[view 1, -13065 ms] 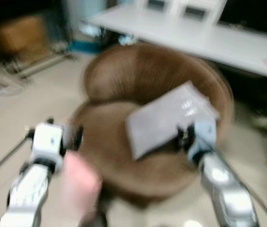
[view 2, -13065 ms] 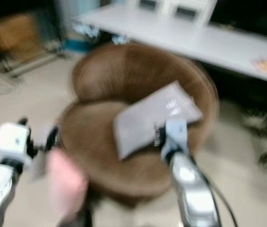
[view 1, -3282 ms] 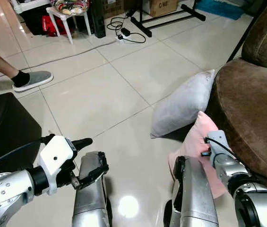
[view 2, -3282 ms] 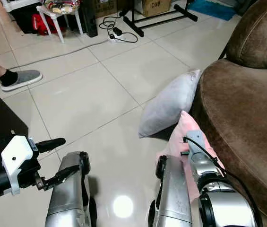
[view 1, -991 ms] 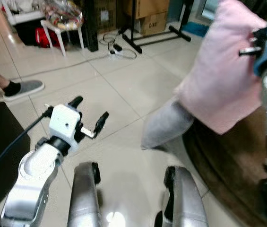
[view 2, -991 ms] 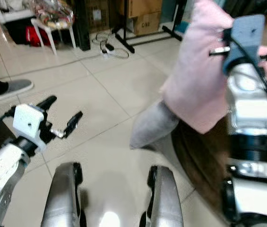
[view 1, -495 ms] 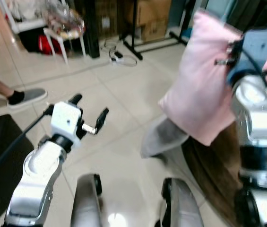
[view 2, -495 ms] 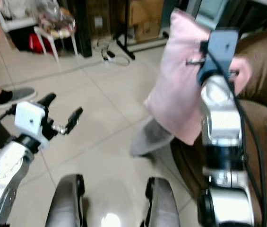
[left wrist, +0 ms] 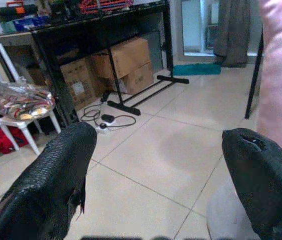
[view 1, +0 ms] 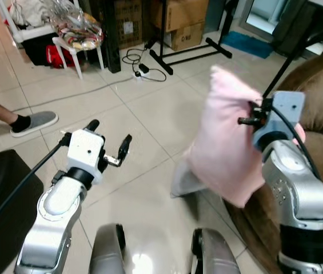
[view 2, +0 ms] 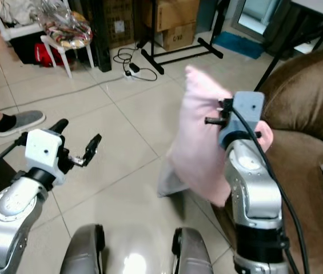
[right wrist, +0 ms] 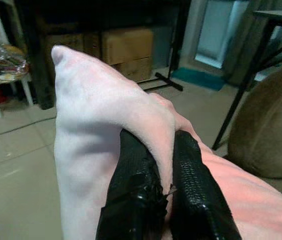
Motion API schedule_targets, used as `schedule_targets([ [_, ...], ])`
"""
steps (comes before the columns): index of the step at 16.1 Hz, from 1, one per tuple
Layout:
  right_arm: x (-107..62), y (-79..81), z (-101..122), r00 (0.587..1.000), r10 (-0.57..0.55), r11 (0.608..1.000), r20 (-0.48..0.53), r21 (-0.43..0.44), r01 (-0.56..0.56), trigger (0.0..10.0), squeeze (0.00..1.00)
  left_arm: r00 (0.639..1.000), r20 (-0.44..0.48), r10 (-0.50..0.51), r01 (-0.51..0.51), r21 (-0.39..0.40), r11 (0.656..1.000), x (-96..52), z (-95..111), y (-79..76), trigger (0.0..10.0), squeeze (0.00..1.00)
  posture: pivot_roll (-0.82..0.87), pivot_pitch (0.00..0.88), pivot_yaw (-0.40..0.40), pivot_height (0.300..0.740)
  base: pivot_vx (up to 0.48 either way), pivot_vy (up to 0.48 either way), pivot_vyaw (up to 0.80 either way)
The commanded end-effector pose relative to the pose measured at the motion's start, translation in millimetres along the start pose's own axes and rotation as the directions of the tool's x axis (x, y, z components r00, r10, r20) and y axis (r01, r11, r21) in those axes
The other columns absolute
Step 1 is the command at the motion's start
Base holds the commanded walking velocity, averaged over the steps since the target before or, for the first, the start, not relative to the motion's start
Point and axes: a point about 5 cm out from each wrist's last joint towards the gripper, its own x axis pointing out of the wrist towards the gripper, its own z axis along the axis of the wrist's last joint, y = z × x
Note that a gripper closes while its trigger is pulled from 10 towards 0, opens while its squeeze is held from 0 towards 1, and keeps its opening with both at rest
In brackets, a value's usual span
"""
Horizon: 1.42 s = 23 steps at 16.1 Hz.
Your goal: Move the pillow to the sofa from floor
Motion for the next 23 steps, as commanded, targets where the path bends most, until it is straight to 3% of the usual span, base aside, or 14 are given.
schedule_targets([
  [1, -3.3, 4.1, 26, 0.994, 0.018, 1.0, 0.109, 0.022, -0.02, 10.0, 0.0, 1.0, 0.021, 0.008, -0.008, 0.013, 1.0, 0.7, 5, -0.1, 10.0, 0.0, 0.02, 0.0, -0.046, 0.676, 0.0, 0.0, 0.0],
  [7, -6.5, 6.9, 29, 0.995, 0.023, 0.998, 0.097, 0.061, -0.029, 10.0, 0.0, 1.0, 0.023, 0.008, -0.008, 0.018, 1.0, 2.4, 6, -0.4, 10.0, 0.0, 0.03, 0.0, -0.036, 0.74, 0.0, 0.0, 0.0],
  [14, -5.5, 10.8, 26, 0.995, 0.029, 0.997, 0.098, 0.071, -0.036, 10.0, 0.0, 1.0, 0.015, 0.005, -0.005, 0.008, 1.0, 3.4, 4, -1.6, 10.0, 0.0, 0.03, 0.0, -0.033, 0.74, 0.0, 0.0, 0.0],
  [17, -5.3, 11.5, 6, 1.0, 0.019, 0.983, -0.007, 0.181, -0.018, 10.0, 0.0, 0.999, -0.015, 0.04, -0.04, -0.002, 0.999, 1.8, 0, 0.8, 10.0, 0.0, 0.03, 0.0, -0.032, 0.74, 0.0, 0.0, -0.53],
  [19, -6.7, 12.3, 0, 1.0, 0.024, 0.983, -0.016, 0.184, -0.02, 10.0, 0.0, 0.999, -0.017, 0.047, -0.047, 0.004, 0.999, 1.3, -1, 2.3, 10.0, 0.0, 0.04, 0.0, -0.031, 0.74, 0.0, 0.0, -0.79],
  [21, -10.1, 23.3, -15, 0.994, 0.089, 0.99, -0.069, 0.114, -0.081, 10.0, 0.0, 0.996, -0.031, 0.089, -0.089, 0.021, 0.996, 1.8, -4, 7.0, 10.0, 0.0, 0.03, 0.0, -0.029, 0.74, 0.0, 0.0, -0.79],
  [23, -10.6, 24.5, -20, 0.992, 0.097, 0.991, -0.08, 0.1, -0.088, 10.0, 0.0, 0.995, -0.029, 0.095, -0.094, 0.019, 0.995, 2.1, -3, 7.2, 10.0, 0.0, 0.03, 0.0, -0.029, 0.74, 0.0, 0.0, -0.78],
])
